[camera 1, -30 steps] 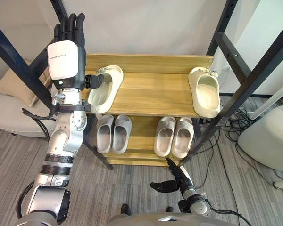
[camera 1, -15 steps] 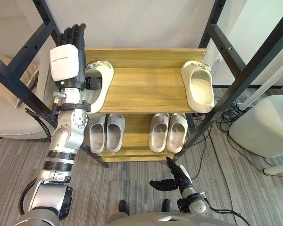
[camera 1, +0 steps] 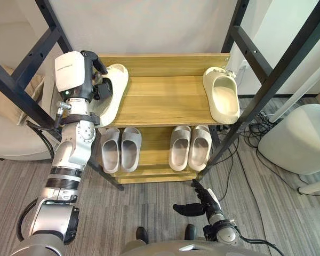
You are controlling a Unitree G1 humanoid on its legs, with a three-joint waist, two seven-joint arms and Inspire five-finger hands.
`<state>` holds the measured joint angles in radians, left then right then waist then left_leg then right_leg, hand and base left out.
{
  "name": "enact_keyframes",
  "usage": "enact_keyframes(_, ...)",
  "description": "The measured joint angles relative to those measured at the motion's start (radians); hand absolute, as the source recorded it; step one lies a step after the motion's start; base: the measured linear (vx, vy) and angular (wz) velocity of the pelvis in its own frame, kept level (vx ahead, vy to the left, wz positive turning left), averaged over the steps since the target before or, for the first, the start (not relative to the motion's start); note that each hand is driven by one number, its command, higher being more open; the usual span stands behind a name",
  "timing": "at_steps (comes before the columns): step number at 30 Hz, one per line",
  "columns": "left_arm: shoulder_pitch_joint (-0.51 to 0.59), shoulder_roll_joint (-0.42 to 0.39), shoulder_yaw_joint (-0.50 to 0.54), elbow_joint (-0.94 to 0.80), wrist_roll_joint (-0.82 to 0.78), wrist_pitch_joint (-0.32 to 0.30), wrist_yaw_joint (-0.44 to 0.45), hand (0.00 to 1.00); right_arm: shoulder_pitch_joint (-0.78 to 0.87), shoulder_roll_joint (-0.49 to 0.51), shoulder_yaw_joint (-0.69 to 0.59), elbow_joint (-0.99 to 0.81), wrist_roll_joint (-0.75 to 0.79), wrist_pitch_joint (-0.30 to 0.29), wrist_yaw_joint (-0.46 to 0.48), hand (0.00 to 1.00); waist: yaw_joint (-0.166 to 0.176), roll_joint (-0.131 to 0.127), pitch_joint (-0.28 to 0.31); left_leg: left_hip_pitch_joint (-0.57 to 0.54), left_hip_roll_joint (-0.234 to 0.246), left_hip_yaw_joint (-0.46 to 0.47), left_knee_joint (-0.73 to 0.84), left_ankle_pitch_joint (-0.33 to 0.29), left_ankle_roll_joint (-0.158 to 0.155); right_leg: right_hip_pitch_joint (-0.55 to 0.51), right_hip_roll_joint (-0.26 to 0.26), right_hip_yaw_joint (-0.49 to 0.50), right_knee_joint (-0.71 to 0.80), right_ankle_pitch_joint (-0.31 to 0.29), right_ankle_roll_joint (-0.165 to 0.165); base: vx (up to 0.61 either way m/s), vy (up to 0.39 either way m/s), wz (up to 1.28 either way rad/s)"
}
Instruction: Organize the slippers on the shoe rack
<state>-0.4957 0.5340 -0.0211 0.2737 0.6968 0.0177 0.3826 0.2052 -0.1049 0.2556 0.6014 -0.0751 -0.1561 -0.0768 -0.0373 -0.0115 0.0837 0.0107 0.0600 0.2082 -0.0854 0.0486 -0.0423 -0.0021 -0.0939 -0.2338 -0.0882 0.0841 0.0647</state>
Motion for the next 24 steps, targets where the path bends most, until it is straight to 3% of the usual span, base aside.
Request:
enact_keyframes(8,0.0,-0.001,-0.044,-0.003,-0.024,-0.009,-0.014,0.0,-0.022,0.001,-0.001,0.006,0.04,0.02,0.0,1.0,-0.009,0.017,0.009,0.001,-0.013,0.0,0.0,0.003,0.004,0.0,-0.012,0.001,0.0,0.006,0.007,-0.03,0.014,0.0)
enact_keyframes(16,-0.035,-0.077,-0.147,-0.051,-0.114,-0.01,-0.028,0.0,-0.039,0.007,-0.004,0.022,0.116,0.028,0.001,1.0,-0.018,0.046,0.022,-0.003,-0.029,0.003,0.0,-0.001,0.012,-0.005,-0.031,0.012,0.0,0.012,0.016,-0.02,0.014,-0.01)
enact_keyframes(24,-0.111,-0.142,-0.207,-0.05,-0.161,-0.03,-0.044,0.0,-0.035,0.011,-0.048,0.024,0.117,0.037,-0.001,1.0,-0.068,0.088,0.029,-0.017,-0.035,0.034,0.0,-0.004,0.02,-0.033,-0.041,0.045,0.003,0.024,0.026,-0.02,0.018,-0.12)
